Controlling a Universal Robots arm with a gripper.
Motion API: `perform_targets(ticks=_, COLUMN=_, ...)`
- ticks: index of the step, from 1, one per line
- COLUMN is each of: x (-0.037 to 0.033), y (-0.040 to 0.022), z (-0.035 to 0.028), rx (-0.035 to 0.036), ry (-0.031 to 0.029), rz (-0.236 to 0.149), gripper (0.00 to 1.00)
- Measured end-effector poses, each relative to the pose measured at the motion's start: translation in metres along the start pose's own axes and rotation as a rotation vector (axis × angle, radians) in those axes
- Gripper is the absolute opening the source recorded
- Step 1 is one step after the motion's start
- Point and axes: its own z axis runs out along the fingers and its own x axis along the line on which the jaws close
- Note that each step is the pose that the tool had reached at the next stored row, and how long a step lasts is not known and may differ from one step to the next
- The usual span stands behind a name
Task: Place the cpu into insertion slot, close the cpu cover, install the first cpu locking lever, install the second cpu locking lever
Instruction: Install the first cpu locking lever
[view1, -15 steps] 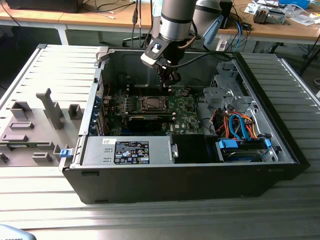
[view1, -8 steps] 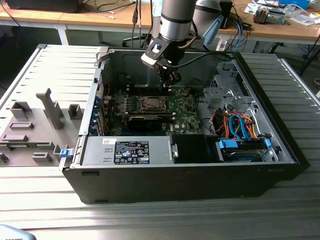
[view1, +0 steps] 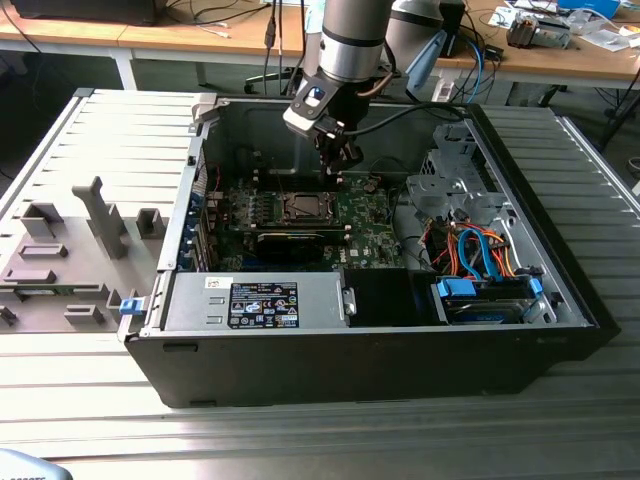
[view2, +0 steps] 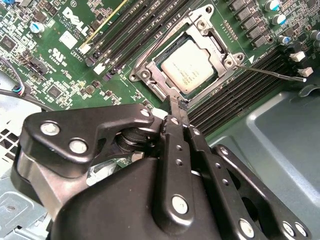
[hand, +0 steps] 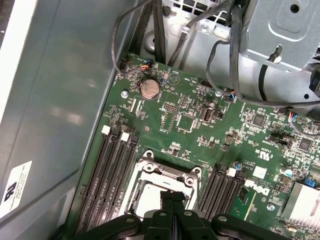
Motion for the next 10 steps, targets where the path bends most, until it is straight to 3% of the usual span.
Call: perform_targets(ticks=10, x=0.0000, y=0.0000, z=0.0000, rx=-0.0002, ry=-0.0012, rz=-0.021, gripper=0.11)
